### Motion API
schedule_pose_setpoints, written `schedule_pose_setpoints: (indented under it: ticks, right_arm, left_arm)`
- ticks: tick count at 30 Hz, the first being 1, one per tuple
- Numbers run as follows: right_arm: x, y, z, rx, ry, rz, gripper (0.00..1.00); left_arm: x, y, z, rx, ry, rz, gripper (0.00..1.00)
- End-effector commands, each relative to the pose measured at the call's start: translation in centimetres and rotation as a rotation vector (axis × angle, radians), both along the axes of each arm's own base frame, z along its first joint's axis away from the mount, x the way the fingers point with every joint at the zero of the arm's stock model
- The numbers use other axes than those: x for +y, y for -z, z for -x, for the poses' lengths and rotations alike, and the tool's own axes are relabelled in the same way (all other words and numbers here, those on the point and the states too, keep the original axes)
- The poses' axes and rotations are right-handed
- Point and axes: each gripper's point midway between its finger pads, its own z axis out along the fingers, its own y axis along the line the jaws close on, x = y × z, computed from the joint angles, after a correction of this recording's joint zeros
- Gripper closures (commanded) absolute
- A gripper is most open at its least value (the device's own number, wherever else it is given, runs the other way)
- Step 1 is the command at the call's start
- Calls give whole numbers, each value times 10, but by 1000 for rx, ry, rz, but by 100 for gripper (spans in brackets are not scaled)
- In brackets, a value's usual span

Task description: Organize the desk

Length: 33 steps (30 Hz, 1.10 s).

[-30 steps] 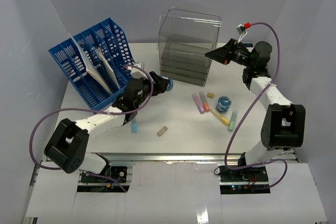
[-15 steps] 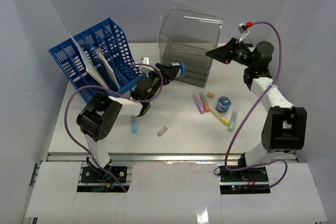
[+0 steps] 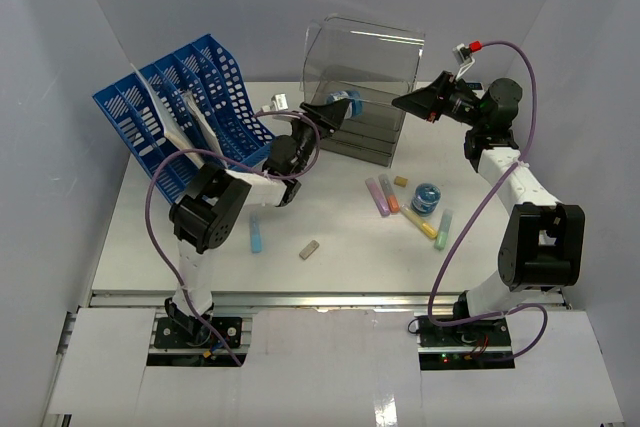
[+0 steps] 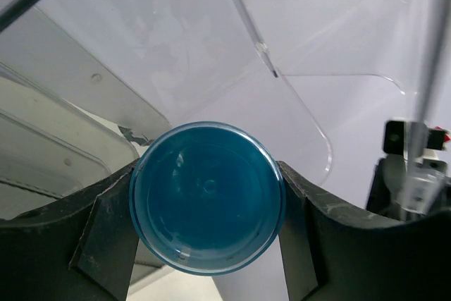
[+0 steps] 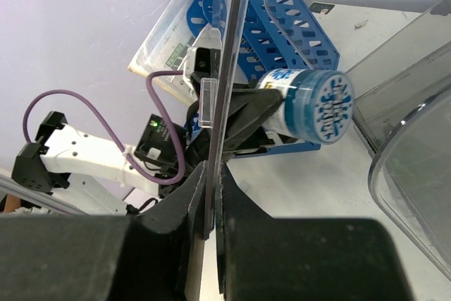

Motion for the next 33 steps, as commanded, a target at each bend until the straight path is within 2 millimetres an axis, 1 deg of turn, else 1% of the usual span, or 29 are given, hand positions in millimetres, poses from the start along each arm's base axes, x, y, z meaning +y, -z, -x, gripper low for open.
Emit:
schedule_pose_setpoints:
  ticks: [1, 7, 12, 14, 15, 16, 17, 19, 20, 22, 24, 25, 27, 29, 30, 33]
  right_arm:
    - [-8, -51, 12, -253, 42, 1, 91]
    - [-8, -50, 12, -251, 41, -2, 91]
    - [-9, -49, 13, -246, 39, -4, 91]
    - [-8, -49, 14, -246, 38, -5, 91]
    - [-8, -49, 15, -245, 37, -6, 91]
    - [-8, -49, 14, -242, 37, -9, 91]
    - [-8, -49, 14, -241, 37, -11, 91]
    - [-8, -48, 15, -239, 34, -15, 91]
    - [-8, -50, 15, -242, 33, -15, 91]
    - [-8, -50, 16, -242, 32, -15, 91]
    - [-8, -50, 17, -242, 31, -14, 91]
    - [-8, -51, 17, -244, 31, -14, 91]
    - [-8, -51, 18, -245, 31, -14, 91]
    - [-8, -50, 18, -242, 31, -14, 91]
    - [-8, -50, 17, -243, 32, -15, 91]
    - [-8, -51, 18, -243, 34, -16, 91]
  left_arm:
    - [7, -41, -11, -100, -75, 83, 92]
    - [9, -34, -36, -68, -162, 74, 91]
    - [4, -36, -49, -44, -214, 43, 89]
    - [7, -30, -57, 25, -288, 0, 88]
    - [7, -24, -61, 71, -320, -29, 86]
    - [5, -17, -64, 114, -339, -66, 82]
    - [4, -14, -66, 130, -349, -90, 79]
    - [1, -12, -67, 133, -353, -106, 74]
    - [0, -10, -68, 143, -358, -117, 68]
    - [-1, -12, -70, 148, -368, -132, 59]
    - [-1, -14, -71, 145, -371, -137, 44]
    - [-2, -14, -71, 145, -369, -142, 39]
    - [-4, -15, -71, 147, -365, -153, 25]
    - [-4, -22, -68, 135, -354, -154, 18]
    - [-4, -25, -66, 126, -349, -156, 12]
    - [-7, -32, -59, 101, -321, -166, 7]
